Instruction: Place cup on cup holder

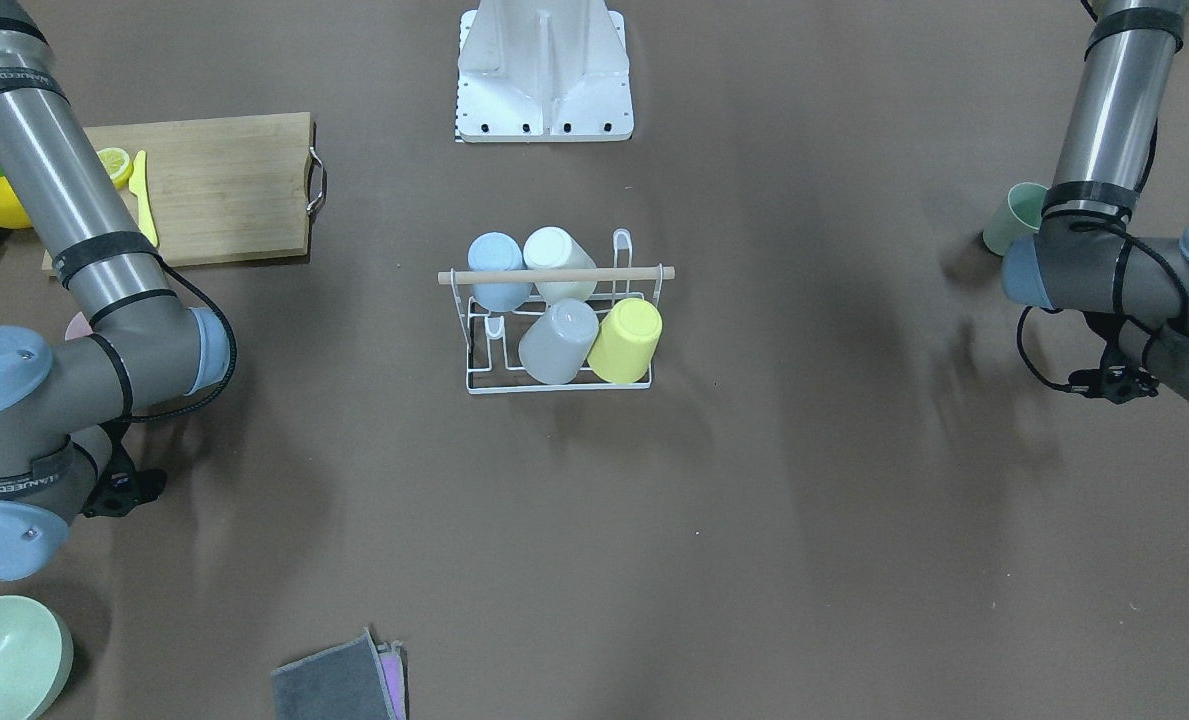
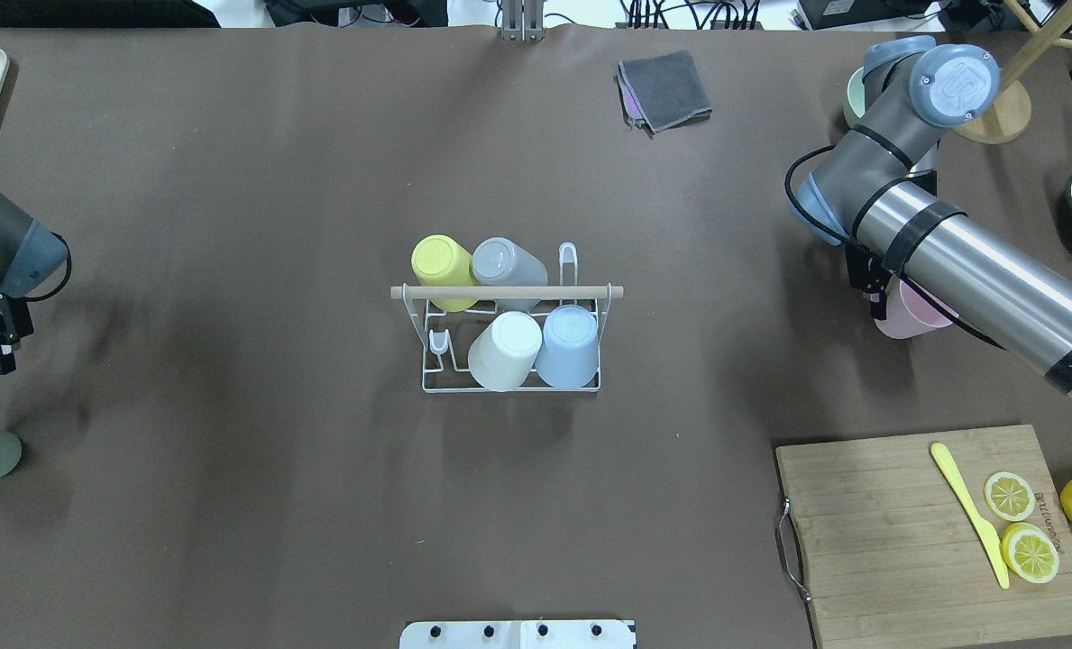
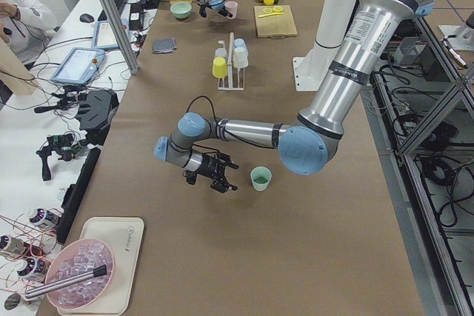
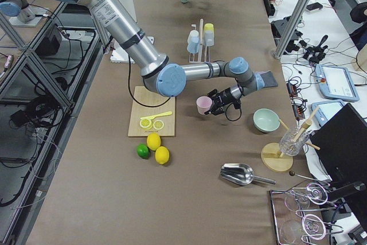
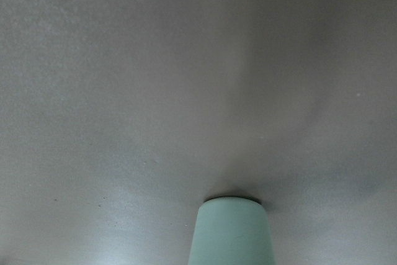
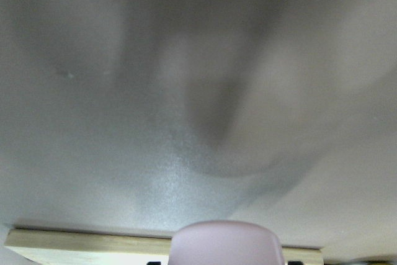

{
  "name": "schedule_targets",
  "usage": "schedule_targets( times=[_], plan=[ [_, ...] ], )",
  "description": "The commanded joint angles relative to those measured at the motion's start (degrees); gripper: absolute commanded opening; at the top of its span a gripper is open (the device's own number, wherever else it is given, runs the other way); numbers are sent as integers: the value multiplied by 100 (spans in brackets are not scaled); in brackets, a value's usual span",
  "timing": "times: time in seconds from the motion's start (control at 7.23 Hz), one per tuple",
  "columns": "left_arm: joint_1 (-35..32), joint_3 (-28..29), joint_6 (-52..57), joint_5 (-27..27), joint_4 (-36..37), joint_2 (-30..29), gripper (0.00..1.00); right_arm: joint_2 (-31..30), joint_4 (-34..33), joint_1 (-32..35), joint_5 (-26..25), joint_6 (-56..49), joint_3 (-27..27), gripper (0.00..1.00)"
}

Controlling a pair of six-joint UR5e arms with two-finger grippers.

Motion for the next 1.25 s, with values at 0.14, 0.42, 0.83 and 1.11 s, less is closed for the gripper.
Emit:
schedule_targets(
  times=[0.14,0.42,0.83,1.11],
  plan=[
    [105,104,3,-80,20,1,97,26,-225,387,33,-44,600,0],
    [114,113,38,-80,247,18,97,26,-209,485,59,52,1250,0],
    [132,113,162,-98,494,9,97,-35,-34,958,112,61,2199,0],
    [193,113,170,-98,547,1,97,-106,446,1196,-342,174,2675,0]
  ],
)
